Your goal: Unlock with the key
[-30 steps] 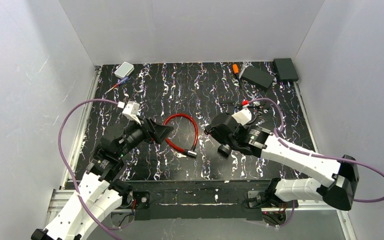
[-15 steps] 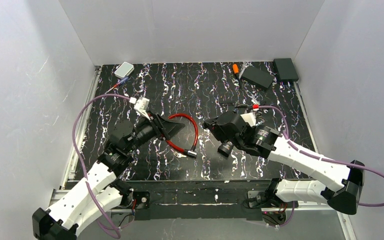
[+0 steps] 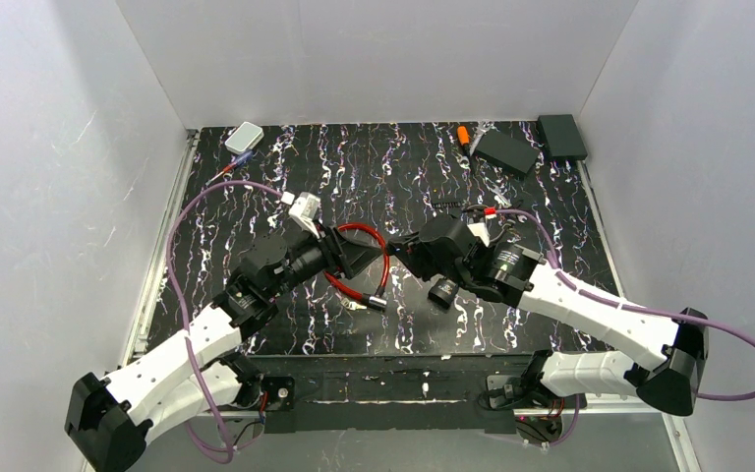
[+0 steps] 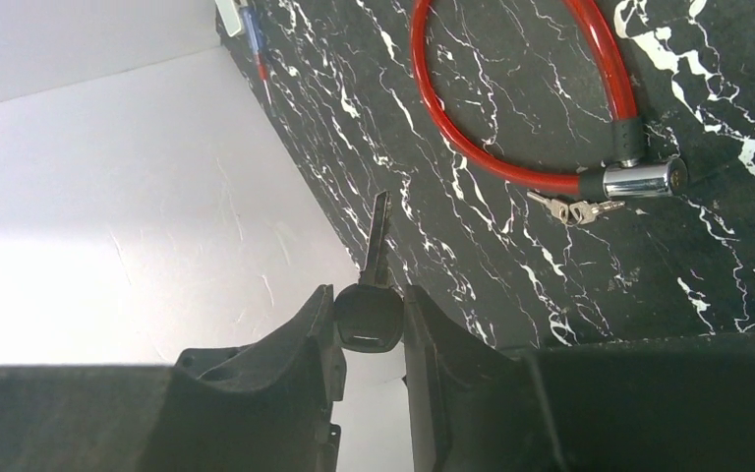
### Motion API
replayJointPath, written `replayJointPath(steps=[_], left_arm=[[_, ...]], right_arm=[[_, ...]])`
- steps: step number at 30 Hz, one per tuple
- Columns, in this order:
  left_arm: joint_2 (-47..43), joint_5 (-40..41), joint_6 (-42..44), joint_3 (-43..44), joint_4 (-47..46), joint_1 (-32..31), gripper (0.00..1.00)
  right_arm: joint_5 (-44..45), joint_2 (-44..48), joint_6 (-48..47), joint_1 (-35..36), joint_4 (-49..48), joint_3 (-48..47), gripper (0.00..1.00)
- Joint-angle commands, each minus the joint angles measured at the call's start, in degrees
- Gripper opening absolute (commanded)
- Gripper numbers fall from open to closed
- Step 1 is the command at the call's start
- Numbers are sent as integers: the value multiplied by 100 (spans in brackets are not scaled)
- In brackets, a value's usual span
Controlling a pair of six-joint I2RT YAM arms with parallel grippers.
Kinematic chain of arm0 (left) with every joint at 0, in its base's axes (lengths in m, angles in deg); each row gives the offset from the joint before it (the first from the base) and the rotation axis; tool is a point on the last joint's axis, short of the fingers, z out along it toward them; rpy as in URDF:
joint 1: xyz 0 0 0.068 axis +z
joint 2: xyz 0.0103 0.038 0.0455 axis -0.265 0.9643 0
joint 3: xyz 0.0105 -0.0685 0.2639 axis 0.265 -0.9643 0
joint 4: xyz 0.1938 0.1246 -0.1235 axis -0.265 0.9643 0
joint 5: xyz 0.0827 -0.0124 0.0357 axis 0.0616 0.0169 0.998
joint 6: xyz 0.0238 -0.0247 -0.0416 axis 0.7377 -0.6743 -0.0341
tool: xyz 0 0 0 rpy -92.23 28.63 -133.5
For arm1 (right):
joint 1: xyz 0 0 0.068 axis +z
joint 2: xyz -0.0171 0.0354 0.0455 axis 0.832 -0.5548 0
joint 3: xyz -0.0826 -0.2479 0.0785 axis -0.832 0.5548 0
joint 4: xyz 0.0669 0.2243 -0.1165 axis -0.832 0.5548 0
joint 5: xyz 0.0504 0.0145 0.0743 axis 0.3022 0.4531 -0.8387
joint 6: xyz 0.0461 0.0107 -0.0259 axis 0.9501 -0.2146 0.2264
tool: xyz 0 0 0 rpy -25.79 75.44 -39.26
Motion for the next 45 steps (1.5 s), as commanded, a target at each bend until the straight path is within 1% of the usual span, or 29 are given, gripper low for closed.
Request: replayJointPath(steps=[1,16,19,23,28,30,32,33,34,35,40,42,45], left_arm=[[132,290,150,185,-370,-103,53],[526,385,396,231,-608,-251,47],[608,448,408,257,-671,-250,44],[795,505,419,336,-710,-246,36],[886,493,413,355,-724,-250,35],[912,505,400,363,-725,-248,29],[942,506,406,384,-725,-248,21],[970,491,408,394,-726,-247,16],[998,466,416,409,-728,-251,7],[1010,452,417,420,-723,-250,0],[983,448,471,434,-723,-250,0],[928,440,559,442,-720,-248,0],[768,448,722,447,-659,-250,0]], right_arm=[[-115,-49,184,-13,-214,-263,1],[-50,-243,156,-13,-258,-383,1],[-73,-281,145,-13,-310,-384,1],[-120,-265,156,-13,-360,-359,1],[-182,-232,145,-13,-470,-297,1],[-204,-213,130,-13,-487,-278,1],[-215,-197,125,-13,-494,-263,1],[-225,-195,128,-13,-497,-260,1],[-230,-183,122,-9,-522,-248,1],[-231,-171,95,-13,-579,-229,1],[-169,-45,-32,-13,-812,-57,1],[-77,56,-99,-13,-838,30,18],[108,248,-246,-13,-981,179,53]])
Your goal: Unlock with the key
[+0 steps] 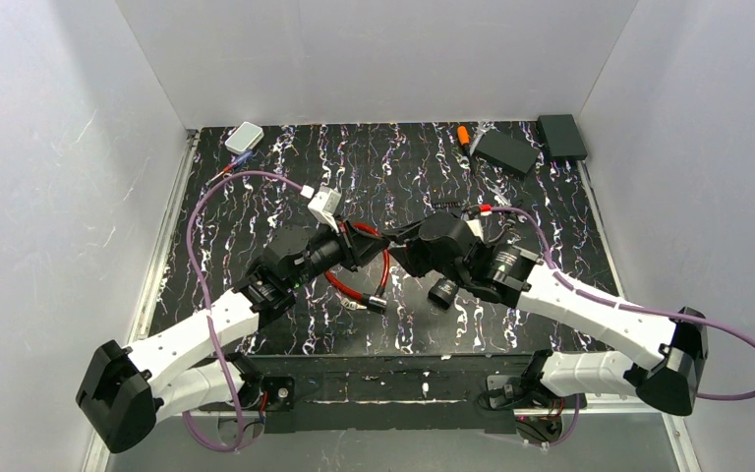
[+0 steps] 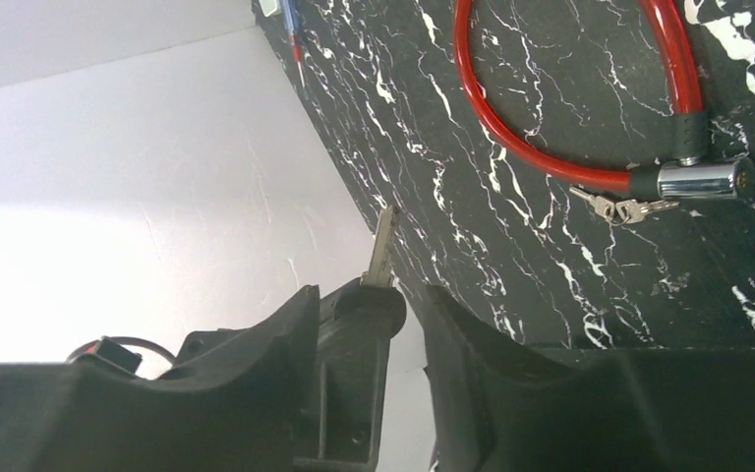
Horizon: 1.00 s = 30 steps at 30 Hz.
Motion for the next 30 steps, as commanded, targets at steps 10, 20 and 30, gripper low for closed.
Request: replayJointPath(steps=[10,20,30], left_arm=[[-919,428,1435,383,906,11,0],[-1050,1003,2511,954,1785,217,0],[-1004,1577,3287,1132,2219,575,0]], right_arm=[[1392,749,-1785,24,382,-213,91],[1938,1757,-3246,17,231,634,98],[2347,1956,-2453,15,1931,728,98]])
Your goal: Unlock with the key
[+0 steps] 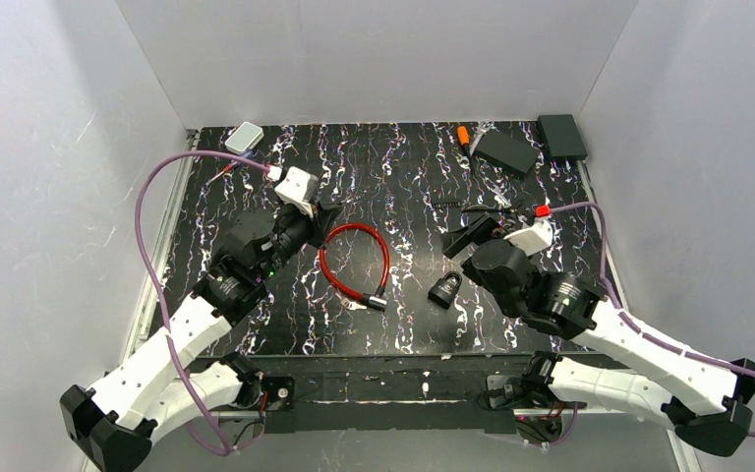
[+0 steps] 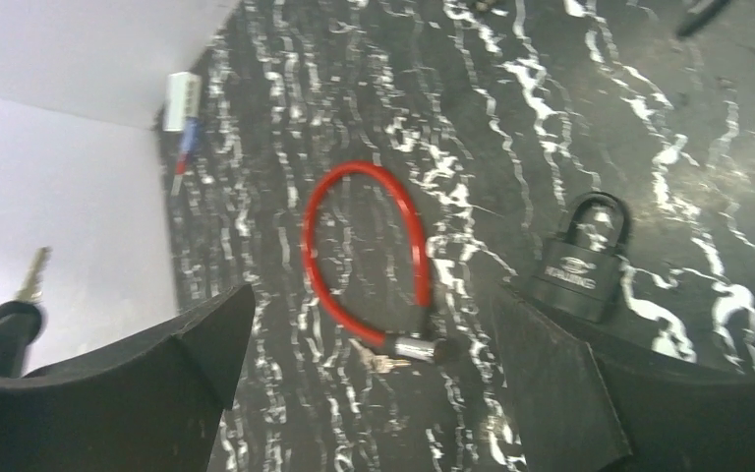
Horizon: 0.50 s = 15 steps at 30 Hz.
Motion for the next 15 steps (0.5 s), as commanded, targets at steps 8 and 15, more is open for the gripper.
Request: replayJointPath(steps=[8,15], left_arm=[[-376,553,574,-269,198,67,0],[-150,522,612,-80,444,63,0]], right_arm=[[71,-333,-17,9,603,20,98],[-341,-2146,956,-152,2526,-1179,98]])
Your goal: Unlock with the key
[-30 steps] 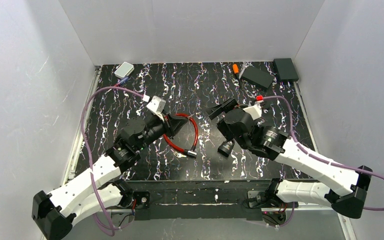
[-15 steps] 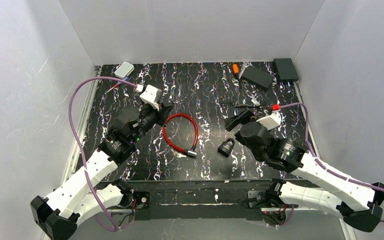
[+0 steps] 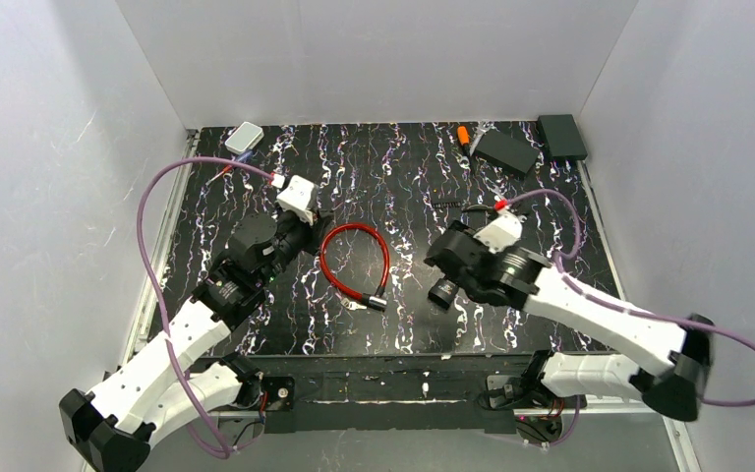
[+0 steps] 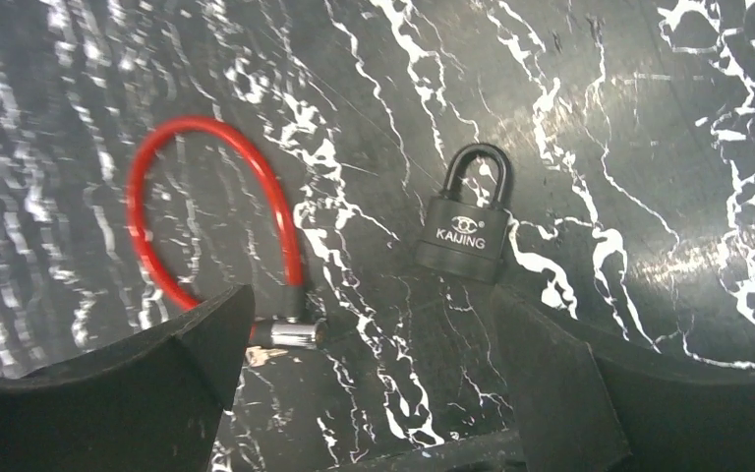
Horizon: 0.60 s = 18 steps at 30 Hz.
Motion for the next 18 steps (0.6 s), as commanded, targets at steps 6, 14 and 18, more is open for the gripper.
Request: replayJointPath(steps=[6,14,18], left_arm=[[-38,176,196,96,321,32,0],[-87,271,383,12,371,25,0],[-24,237,417,41,413,23,0]], right_arm=[[-1125,-1579,33,-843,1077,-947,98],[-1817,-1989,-487,-1183,445,-512,98],[-1897,-2198,-687,-1207,256,-375,98]])
